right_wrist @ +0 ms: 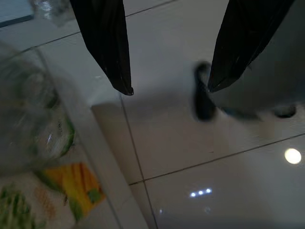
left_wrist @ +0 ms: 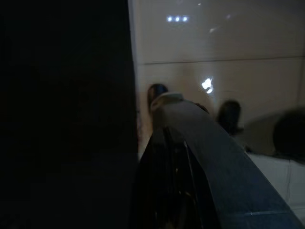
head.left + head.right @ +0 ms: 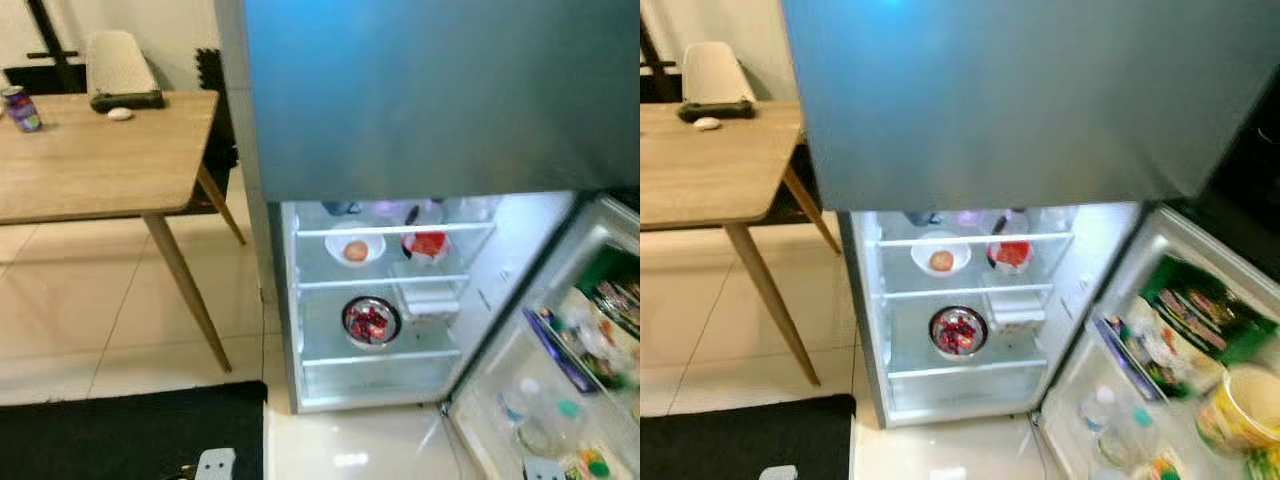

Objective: Restocking fridge

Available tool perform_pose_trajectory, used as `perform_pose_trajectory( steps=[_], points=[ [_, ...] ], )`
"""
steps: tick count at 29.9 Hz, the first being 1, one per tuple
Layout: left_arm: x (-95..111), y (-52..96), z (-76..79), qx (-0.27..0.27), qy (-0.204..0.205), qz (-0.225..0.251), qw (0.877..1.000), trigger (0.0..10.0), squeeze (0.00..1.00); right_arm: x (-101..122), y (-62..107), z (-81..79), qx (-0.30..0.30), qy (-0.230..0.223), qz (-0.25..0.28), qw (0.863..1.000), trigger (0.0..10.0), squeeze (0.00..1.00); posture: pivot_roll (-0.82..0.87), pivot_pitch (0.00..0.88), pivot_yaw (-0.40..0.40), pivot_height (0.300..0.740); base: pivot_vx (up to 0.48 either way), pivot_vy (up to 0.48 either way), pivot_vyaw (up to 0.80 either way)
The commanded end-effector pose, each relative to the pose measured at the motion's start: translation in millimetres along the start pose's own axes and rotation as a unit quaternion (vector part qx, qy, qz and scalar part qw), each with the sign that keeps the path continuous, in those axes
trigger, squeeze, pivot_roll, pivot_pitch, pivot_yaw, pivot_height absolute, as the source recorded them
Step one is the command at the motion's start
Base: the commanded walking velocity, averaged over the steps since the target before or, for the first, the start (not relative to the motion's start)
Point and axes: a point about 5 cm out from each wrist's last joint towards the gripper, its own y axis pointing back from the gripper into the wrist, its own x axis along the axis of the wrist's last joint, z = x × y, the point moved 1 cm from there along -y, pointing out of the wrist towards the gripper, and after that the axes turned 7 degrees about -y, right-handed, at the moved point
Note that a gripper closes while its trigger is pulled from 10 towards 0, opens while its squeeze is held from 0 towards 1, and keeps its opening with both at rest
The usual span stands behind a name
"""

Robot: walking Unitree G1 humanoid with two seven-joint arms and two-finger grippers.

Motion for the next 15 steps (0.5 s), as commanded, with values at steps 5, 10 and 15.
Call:
perform_pose_trajectory(
  steps=[5,10,15],
  points=[
    [-2.2,-0.3,2.9,-0.007,-0.006,-0.007,1.000,10.0,0.00,-16.6,4.1,9.5,-0.014,-0.008,-0.025,1.000,10.0,0.00,-0.08,0.000,0.000,0.740,-0.344,0.000,-0.80],
    [-1.5,-0.4,2.7,-0.007,-0.008,-0.006,1.000,10.0,0.00,-15.3,4.1,11.0,-0.016,-0.006,-0.024,1.000,10.0,0.00,-0.08,0.000,-0.002,0.740,-0.343,0.000,-0.80],
    [-0.9,-0.5,2.7,-0.007,-0.008,-0.005,1.000,10.0,0.00,-14.6,4.1,11.6,-0.017,-0.007,-0.022,1.000,10.0,0.00,-0.08,0.000,-0.004,0.740,-0.325,0.000,-0.79]
  ],
)
